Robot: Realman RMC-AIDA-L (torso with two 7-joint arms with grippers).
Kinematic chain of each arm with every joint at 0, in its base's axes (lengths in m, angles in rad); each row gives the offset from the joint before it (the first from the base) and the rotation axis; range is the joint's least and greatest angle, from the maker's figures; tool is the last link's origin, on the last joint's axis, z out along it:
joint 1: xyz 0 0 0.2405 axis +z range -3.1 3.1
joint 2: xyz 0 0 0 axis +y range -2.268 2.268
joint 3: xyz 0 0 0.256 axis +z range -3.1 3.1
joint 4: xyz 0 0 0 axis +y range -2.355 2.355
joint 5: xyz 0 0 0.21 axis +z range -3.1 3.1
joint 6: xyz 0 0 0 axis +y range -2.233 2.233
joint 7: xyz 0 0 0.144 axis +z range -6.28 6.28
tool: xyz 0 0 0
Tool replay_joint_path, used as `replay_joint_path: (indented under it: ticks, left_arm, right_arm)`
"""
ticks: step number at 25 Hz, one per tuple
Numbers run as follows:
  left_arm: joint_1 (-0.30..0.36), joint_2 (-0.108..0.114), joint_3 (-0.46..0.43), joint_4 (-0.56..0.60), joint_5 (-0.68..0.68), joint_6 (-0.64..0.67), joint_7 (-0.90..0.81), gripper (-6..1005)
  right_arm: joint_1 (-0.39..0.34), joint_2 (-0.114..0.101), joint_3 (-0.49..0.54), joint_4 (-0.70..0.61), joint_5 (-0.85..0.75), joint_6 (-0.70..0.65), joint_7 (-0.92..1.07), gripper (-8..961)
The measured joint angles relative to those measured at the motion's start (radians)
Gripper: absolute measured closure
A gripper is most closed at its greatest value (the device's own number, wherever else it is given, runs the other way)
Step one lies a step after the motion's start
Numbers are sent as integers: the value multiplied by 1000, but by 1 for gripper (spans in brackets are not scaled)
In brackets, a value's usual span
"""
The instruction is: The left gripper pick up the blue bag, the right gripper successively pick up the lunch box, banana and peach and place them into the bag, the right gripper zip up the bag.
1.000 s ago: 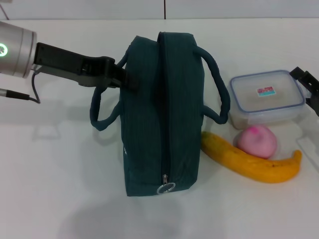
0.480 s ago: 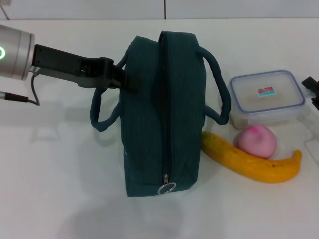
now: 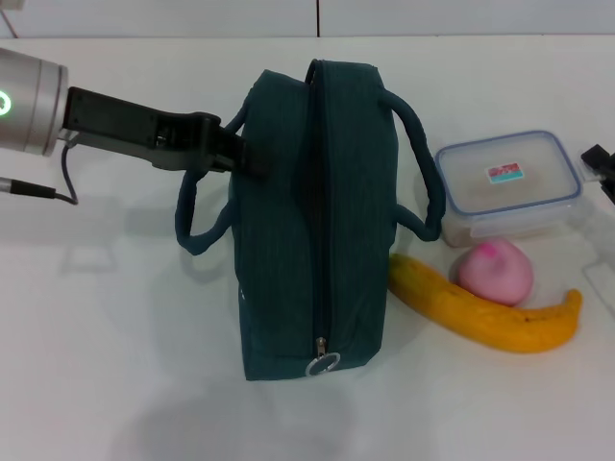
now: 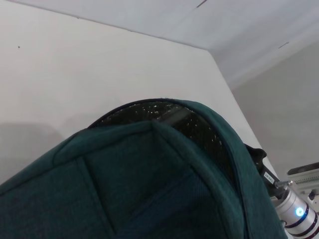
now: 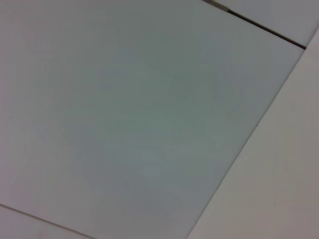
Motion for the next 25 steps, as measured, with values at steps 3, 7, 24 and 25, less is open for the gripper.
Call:
replay_joint_path:
  ticks: [3,7,24,25]
  left_arm:
    - [3,0,0,0,0,1,1,957]
    - [4,-2,0,0,0,1,7,957]
    - [-1,-4,0,0,0,-1,42,957]
    - [-1,-4,0,0,0,-1,44,957]
  right_arm:
    - [-4,-1,0,-7,0,-9,1,880]
    - [-7,-1,0,-12,0,-56,10,886]
    - [-12,-1,7,-12,9,-133,187,891]
    - [-12,-1,5,-12,9,-115,186,892]
